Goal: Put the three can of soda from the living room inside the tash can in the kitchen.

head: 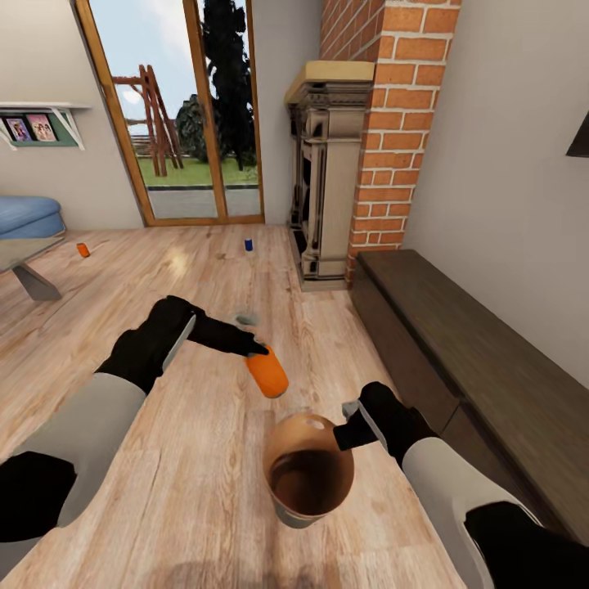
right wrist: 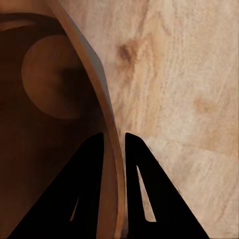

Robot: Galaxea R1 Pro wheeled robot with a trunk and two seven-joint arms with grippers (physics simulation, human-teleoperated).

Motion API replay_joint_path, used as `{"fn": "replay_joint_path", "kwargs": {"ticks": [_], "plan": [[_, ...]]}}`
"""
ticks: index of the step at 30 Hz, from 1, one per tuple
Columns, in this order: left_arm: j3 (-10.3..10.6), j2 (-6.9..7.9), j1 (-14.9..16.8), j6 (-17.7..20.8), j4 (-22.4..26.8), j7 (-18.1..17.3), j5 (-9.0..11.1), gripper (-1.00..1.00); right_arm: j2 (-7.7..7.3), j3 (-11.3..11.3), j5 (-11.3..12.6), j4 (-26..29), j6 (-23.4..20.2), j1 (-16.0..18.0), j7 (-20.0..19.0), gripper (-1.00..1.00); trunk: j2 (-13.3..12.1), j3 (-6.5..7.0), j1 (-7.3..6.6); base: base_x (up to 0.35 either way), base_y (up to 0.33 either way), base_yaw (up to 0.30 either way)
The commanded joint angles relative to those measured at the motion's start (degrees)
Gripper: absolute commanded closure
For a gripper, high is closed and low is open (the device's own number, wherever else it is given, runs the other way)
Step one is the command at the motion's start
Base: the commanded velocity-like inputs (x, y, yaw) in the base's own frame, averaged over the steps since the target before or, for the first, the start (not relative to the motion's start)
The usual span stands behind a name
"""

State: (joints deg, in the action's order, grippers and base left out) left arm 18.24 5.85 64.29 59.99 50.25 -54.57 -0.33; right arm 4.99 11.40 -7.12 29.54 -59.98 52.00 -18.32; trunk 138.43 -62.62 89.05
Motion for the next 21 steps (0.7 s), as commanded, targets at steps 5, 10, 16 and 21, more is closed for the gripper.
{"fn": "replay_joint_path", "kwargs": {"ticks": [5,10,16,21], "plan": [[6.85,-1.66,-0.02,0.01,-1.49,-0.18,-0.08,1.00,0.08,0.02,0.12,0.00,-0.02,0.41,-0.83,1.00,0.00,0.01,-0.01,0.000,0.000,0.000],[9.92,-3.87,-0.36,0.01,-1.74,0.06,-0.24,1.00,0.53,0.02,0.23,0.00,-0.02,1.66,-1.16,1.00,0.00,0.01,-0.01,0.000,0.000,0.000],[16.84,-5.78,-0.63,0.01,-1.81,0.23,-0.32,1.00,0.83,0.02,0.29,0.00,-0.02,2.63,-1.32,1.00,0.00,0.01,-0.01,0.000,0.000,0.000],[18.79,-7.47,-0.80,0.01,-1.85,0.60,-0.44,1.00,0.91,0.02,0.34,0.00,-0.02,3.20,-1.34,1.00,0.00,0.01,-0.01,0.000,0.000,0.000]]}}
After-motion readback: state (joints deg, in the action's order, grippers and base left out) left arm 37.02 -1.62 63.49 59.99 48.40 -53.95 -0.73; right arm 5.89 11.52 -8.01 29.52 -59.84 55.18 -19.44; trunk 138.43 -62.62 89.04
